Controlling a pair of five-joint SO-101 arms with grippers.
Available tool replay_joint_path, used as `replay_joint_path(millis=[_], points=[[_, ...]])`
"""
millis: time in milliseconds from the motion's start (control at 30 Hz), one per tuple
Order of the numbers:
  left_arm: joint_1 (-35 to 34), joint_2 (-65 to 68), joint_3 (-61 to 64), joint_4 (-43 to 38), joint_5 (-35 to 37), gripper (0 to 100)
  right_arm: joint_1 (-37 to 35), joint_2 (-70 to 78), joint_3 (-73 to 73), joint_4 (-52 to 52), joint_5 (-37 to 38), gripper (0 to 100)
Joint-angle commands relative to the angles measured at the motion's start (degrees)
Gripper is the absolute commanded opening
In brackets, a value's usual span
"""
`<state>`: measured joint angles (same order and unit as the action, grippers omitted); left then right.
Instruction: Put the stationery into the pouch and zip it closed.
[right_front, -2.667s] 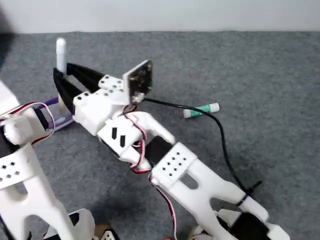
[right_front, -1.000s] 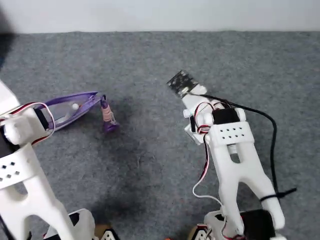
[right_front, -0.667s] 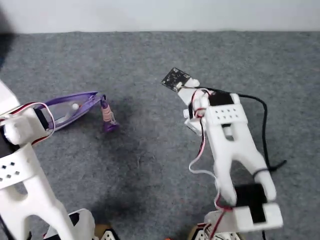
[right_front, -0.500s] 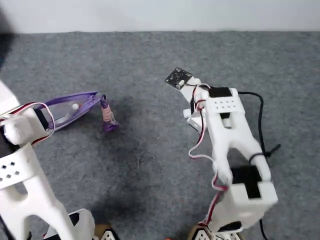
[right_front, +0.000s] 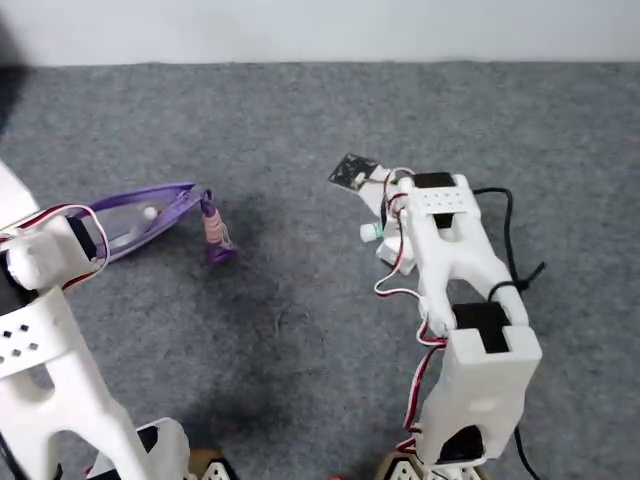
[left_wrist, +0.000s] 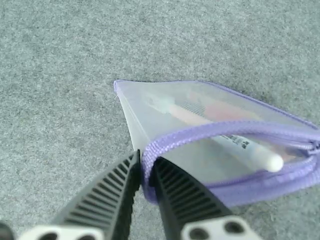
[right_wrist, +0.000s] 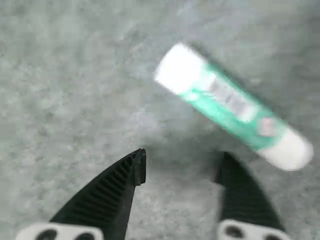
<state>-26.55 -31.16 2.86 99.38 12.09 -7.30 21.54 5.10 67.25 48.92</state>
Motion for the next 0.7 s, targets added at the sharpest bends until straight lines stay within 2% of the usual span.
replay_joint_path(millis=[0,300,433,500,667], points=[[-0.4,-0.6,-0.7,1.0,-0.4,1,-0.3,-1.6,-2.5,2.8,0.5,1.3],[-0.4,-0.6,-0.7,1.0,-0.4,1,-0.5,-9.4,-2.9,8.5,-1.8,1.7],[-0.4,-0.6,-0.7,1.0,-0.4,1,-0.2,-12.4,-3.0,4.3,-3.1,3.5],[-0.4,-0.6,-0.7,1.0,-0.4,1,0.0,-13.3,-3.0,2.0,-3.0,11.3],[-0.4,-0.6,-0.7,1.0,-0.4,1,-0.4,-14.0,-3.0,-1.3,-2.5,43.7]])
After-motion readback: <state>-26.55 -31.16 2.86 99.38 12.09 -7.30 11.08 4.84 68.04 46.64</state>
